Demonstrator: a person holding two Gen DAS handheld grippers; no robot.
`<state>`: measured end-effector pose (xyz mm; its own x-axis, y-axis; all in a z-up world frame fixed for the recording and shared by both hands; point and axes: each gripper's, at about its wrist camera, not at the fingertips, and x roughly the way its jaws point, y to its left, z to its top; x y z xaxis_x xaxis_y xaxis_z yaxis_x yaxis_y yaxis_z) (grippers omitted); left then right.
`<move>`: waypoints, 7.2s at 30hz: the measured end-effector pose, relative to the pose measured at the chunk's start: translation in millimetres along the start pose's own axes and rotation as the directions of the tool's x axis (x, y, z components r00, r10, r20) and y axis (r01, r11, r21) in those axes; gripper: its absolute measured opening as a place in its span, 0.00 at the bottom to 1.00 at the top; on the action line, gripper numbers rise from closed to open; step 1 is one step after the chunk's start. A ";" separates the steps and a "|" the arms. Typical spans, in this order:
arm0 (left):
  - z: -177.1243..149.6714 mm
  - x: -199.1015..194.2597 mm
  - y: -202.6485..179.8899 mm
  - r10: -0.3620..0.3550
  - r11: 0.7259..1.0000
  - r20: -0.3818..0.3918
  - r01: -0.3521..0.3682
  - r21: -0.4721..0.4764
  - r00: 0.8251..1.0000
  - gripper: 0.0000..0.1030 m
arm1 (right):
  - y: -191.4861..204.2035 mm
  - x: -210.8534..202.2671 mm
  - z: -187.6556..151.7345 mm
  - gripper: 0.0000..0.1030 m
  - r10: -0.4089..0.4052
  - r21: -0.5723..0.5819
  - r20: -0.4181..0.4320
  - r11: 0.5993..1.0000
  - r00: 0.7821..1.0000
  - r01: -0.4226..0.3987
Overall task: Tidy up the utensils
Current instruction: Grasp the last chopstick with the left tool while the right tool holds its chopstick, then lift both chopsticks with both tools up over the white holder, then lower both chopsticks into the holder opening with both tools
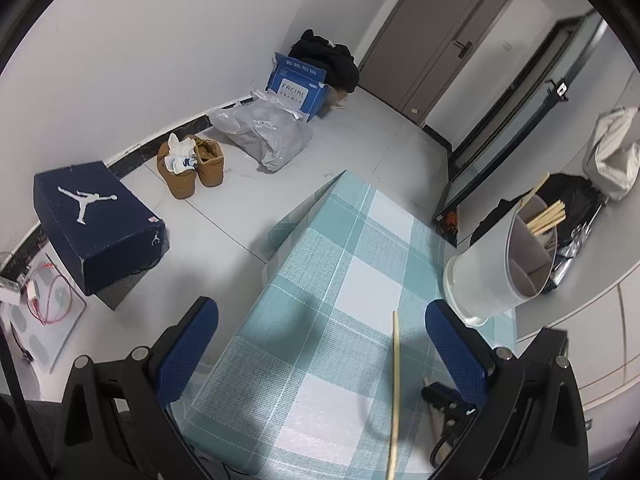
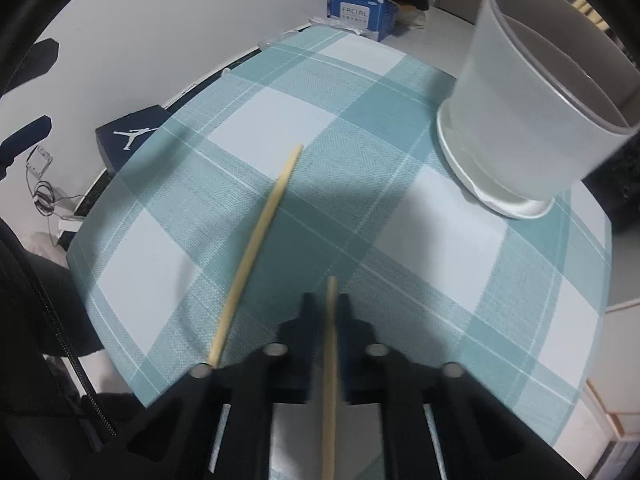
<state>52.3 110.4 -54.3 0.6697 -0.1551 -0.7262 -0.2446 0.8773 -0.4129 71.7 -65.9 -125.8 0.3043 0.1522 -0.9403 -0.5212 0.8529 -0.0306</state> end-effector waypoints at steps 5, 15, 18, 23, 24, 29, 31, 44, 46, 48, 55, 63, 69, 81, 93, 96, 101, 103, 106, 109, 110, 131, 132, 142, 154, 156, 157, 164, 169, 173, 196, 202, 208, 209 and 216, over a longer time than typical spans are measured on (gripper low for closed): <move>-4.2 -1.5 -6.5 0.001 0.999 0.016 -0.002 0.034 1.000 0.99 | -9.0 -2.2 -9.2 0.04 0.032 0.072 0.021 0.997 0.999 -0.034; -12.9 2.6 -16.7 0.057 0.993 0.023 -0.059 0.102 0.998 0.99 | -40.2 -20.9 -30.0 0.04 0.084 0.241 0.131 0.964 0.988 -0.114; -17.5 8.0 -19.3 0.077 0.990 0.007 -0.078 0.118 0.997 0.99 | -50.2 -18.7 -33.7 0.04 0.095 0.285 0.146 0.949 0.985 -0.134; -24.2 19.0 -27.0 0.120 0.980 -0.040 -0.111 0.165 0.992 0.99 | -73.4 -20.1 -42.0 0.04 0.144 0.376 0.198 0.902 0.970 -0.211; -25.2 22.8 -28.7 0.130 0.977 -0.062 -0.117 0.179 0.990 0.99 | -78.8 -20.2 -43.0 0.04 0.154 0.392 0.211 0.891 0.965 -0.228; -31.9 33.2 -35.6 0.172 0.962 -0.120 -0.141 0.232 0.978 0.99 | -102.3 -28.7 -48.8 0.04 0.182 0.451 0.317 0.835 0.931 -0.317; -35.5 35.7 -38.5 0.178 0.959 -0.135 -0.141 0.247 0.975 0.99 | -111.5 -31.5 -53.2 0.04 0.170 0.474 0.362 0.813 0.917 -0.338; -39.2 62.2 -66.3 0.206 0.933 -0.241 -0.116 0.341 0.948 0.99 | -159.9 -49.8 -77.3 0.04 0.110 0.588 0.505 0.683 0.856 -0.434; -37.0 65.5 -72.8 0.212 0.931 -0.242 -0.120 0.344 0.947 0.99 | -164.2 -51.0 -75.9 0.04 0.115 0.591 0.517 0.669 0.848 -0.451; -33.9 73.0 -76.6 0.206 0.939 -0.270 -0.113 0.325 0.941 0.99 | -166.0 -51.1 -72.4 0.04 0.118 0.590 0.531 0.659 0.839 -0.467; -31.5 104.2 -88.7 0.251 0.935 -0.359 -0.129 0.331 0.899 0.95 | -182.5 -58.0 -74.8 0.04 0.124 0.613 0.565 0.599 0.816 -0.515; -32.3 109.1 -97.1 0.324 0.899 -0.323 -0.184 0.398 0.889 0.74 | -188.9 -65.7 -77.0 0.04 0.109 0.607 0.582 0.600 0.806 -0.520; -33.1 106.8 -109.4 0.309 0.904 -0.312 -0.176 0.390 0.898 0.34 | -185.7 -69.1 -76.5 0.04 0.117 0.590 0.586 0.617 0.802 -0.521; -34.8 111.8 -118.6 0.277 0.907 -0.320 -0.137 0.398 0.906 0.02 | -183.9 -71.1 -77.9 0.04 0.112 0.592 0.579 0.623 0.807 -0.511; -23.4 83.1 -114.1 0.162 0.947 -0.259 -0.077 0.311 0.952 0.02 | -176.0 -81.4 -79.3 0.04 0.091 0.571 0.589 0.656 0.803 -0.494; -19.7 69.7 -115.4 0.114 0.959 -0.224 -0.048 0.280 0.968 0.02 | -171.2 -84.4 -80.5 0.04 0.081 0.564 0.590 0.670 0.803 -0.483; -15.9 47.6 -117.5 0.046 0.968 -0.161 -0.004 0.252 0.986 0.02 | -154.5 -94.6 -80.5 0.04 0.020 0.530 0.578 0.750 0.816 -0.395; -14.8 35.8 -118.6 0.000 0.972 -0.134 0.032 0.233 0.991 0.02 | -146.2 -101.2 -81.6 0.04 0.008 0.503 0.591 0.779 0.807 -0.375; -12.1 16.8 -120.1 -0.043 0.969 -0.075 0.060 0.239 0.996 0.01 | -133.5 -110.5 -83.3 0.04 -0.009 0.462 0.607 0.818 0.795 -0.343; -11.8 1.0 -121.7 -0.082 0.963 -0.032 0.087 0.255 0.996 0.01 | -122.6 -118.4 -84.4 0.03 -0.032 0.436 0.615 0.847 0.788 -0.305; -12.9 -3.2 -122.9 -0.096 0.959 -0.027 0.099 0.265 0.995 0.01 | -118.9 -120.0 -84.6 0.03 -0.038 0.428 0.614 0.855 0.788 -0.292; -36.4 -40.7 -115.4 -0.169 0.923 0.004 0.156 0.351 0.986 0.01 | -82.4 -152.1 -86.8 0.03 -0.152 0.406 0.619 0.902 0.770 -0.149; -36.7 -41.0 -115.9 -0.171 0.923 -0.001 0.160 0.350 0.985 0.01 | -81.6 -152.9 -87.0 0.03 -0.153 0.406 0.619 0.902 0.770 -0.148; -41.4 -47.4 -122.5 -0.166 0.917 -0.033 0.167 0.362 0.986 0.01 | -75.9 -165.5 -86.5 0.03 -0.165 0.392 0.621 0.912 0.766 -0.121; -41.5 -67.2 -142.2 -0.177 0.888 -0.033 0.174 0.425 0.984 0.01 | -84.8 -175.9 -86.6 0.03 -0.154 0.399 0.636 0.904 0.756 -0.151; -40.6 -71.2 -146.3 -0.185 0.883 -0.029 0.179 0.434 0.982 0.01 | -86.0 -176.7 -86.4 0.03 -0.149 0.397 0.640 0.904 0.754 -0.159; -40.8 -72.0 -148.3 -0.188 0.881 -0.028 0.181 0.438 0.982 0.01 | -86.5 -177.3 -86.4 0.03 -0.148 0.396 0.642 0.904 0.752 -0.161; -31.0 -75.7 -161.8 -0.205 0.874 -0.031 0.197 0.444 0.978 0.01 | -94.6 -187.0 -81.3 0.03 -0.140 0.393 0.659 0.902 0.739 -0.179; -18.2 -75.8 -172.4 -0.216 0.872 -0.024 0.204 0.444 0.976 0.01 | -103.9 -201.1 -72.1 0.03 -0.135 0.389 0.679 0.900 0.722 -0.197; -3.3 -78.4 -183.6 -0.235 0.869 -0.021 0.219 0.444 0.972 0.01 | -111.1 -215.5 -59.8 0.03 -0.136 0.379 0.696 0.903 0.705 -0.200; 96.0 -62.8 -234.6 -0.338 0.839 0.020 0.292 0.459 0.941 0.01 | -176.0 -264.5 61.5 0.03 -0.137 0.337 0.774 0.916 0.618 -0.219; 118.0 -49.0 -240.8 -0.341 0.844 0.047 0.284 0.454 0.939 0.01 | -195.3 -262.0 95.4 0.03 -0.142 0.331 0.795 0.917 0.590 -0.225; 135.2 -29.5 -243.1 -0.332 0.862 0.083 0.266 0.432 0.940 0.01 | -210.6 -246.9 118.7 0.03 -0.150 0.339 0.807 0.910 0.571 -0.240; 136.9 -25.8 -243.4 -0.326 0.864 0.092 0.257 0.433 0.941 0.01 | -212.8 -243.1 122.3 0.03 -0.150 0.340 0.806 0.909 0.572 -0.241; 136.9 -1.0 -242.1 -0.306 0.861 0.091 0.235 0.452 0.948 0.01 | -213.9 -224.4 129.6 0.03 -0.142 0.330 0.812 0.912 0.567 -0.244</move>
<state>206.9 -39.7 121.7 0.7730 -0.3747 -0.5119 0.2637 0.9237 -0.2779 218.2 -217.8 135.7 0.8936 0.3706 -0.2534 -0.2868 0.9055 0.3128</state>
